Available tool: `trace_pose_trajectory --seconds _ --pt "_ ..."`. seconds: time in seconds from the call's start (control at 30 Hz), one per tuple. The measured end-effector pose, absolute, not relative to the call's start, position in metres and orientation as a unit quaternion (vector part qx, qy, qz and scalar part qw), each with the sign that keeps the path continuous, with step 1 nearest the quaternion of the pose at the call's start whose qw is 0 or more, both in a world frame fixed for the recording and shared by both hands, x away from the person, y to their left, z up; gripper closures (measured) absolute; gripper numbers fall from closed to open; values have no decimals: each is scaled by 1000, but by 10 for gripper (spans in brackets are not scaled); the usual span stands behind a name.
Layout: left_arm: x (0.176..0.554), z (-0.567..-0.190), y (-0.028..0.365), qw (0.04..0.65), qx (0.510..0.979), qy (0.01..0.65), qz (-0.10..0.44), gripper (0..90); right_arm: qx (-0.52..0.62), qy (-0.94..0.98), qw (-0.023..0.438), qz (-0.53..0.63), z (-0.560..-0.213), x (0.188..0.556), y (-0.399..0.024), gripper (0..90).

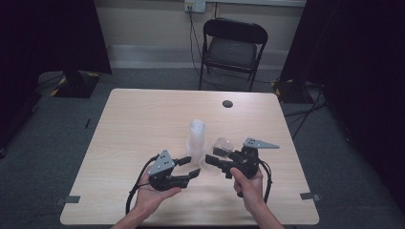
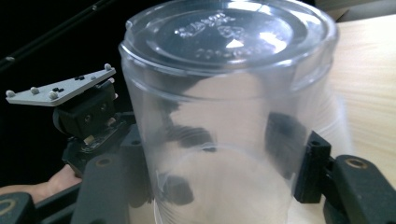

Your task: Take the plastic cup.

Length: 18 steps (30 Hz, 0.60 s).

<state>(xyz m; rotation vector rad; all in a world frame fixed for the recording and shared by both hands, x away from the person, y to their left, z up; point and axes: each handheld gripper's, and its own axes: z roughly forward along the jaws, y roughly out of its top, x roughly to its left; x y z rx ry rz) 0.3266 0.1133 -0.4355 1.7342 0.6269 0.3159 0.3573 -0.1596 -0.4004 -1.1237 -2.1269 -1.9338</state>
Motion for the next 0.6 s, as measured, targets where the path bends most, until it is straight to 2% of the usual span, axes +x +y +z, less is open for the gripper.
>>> trace_pose_trajectory --seconds 0.17,0.37,0.6 --pt "319 -439 113 605 734 263 162 529 -374 -677 64 -631 -403 353 -151 392" --pt "316 -439 111 613 722 259 190 552 -380 -664 102 -636 -405 351 -145 394" --pt "313 -440 109 616 719 254 200 620 -399 -655 123 -630 -411 351 -140 397"
